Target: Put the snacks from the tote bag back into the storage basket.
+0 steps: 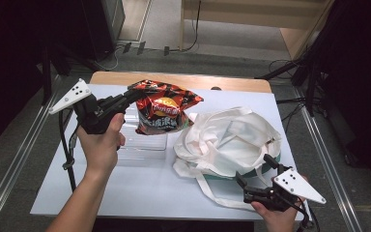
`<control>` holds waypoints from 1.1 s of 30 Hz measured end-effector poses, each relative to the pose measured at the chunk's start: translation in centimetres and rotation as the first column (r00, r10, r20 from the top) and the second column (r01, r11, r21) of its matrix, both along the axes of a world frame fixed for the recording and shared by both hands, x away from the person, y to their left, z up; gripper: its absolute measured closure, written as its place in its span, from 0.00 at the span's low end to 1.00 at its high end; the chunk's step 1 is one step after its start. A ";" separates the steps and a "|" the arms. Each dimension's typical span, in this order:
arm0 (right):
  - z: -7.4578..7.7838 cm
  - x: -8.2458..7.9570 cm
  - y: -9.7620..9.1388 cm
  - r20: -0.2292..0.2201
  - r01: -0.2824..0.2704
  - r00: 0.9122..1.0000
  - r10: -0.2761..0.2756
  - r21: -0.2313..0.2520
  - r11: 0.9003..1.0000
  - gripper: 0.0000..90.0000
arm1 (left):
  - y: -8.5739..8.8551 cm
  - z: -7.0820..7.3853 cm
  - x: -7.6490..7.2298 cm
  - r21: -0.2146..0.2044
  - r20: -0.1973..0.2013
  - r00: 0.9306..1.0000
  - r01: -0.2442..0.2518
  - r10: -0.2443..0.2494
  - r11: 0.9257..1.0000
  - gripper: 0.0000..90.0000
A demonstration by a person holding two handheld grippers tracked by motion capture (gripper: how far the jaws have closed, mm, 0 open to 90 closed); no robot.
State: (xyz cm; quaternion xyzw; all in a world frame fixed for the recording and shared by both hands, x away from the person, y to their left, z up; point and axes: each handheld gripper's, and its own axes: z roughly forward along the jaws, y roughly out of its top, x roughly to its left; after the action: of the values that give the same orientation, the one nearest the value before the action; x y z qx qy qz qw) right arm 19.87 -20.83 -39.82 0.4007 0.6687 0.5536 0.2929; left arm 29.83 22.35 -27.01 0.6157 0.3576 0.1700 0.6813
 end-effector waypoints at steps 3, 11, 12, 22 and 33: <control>0.0 -0.2 0.0 0.013 -0.010 1.000 0.010 -0.001 1.000 0.00 | 0.3 -0.1 0.1 -0.001 -0.001 1.000 -0.010 0.010 1.000 1.00; -0.1 -0.3 0.0 0.005 -0.019 1.000 0.019 0.004 1.000 0.00 | 1.2 -0.3 0.3 -0.006 -0.010 0.999 -0.030 0.030 1.000 1.00; -0.1 -0.3 0.1 0.004 -0.019 1.000 0.019 0.005 1.000 0.00 | 1.4 -0.3 0.3 -0.005 -0.008 0.999 -0.032 0.032 0.999 1.00; 0.0 -0.3 0.1 0.006 -0.039 0.999 0.039 0.005 0.999 0.00 | 2.6 -0.4 0.5 -0.010 -0.011 0.998 -0.055 0.055 0.998 1.00; 0.0 -0.5 0.6 0.026 -0.108 0.994 0.109 -0.008 0.994 0.00 | 3.6 -1.1 0.8 -0.001 -0.031 0.996 -0.080 0.080 0.997 1.00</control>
State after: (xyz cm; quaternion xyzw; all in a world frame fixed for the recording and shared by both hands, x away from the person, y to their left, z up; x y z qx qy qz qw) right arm 19.36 -20.23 -39.84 0.3554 0.6872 0.5719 0.2726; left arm 30.67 25.98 -28.14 0.6025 0.3928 0.1873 0.6691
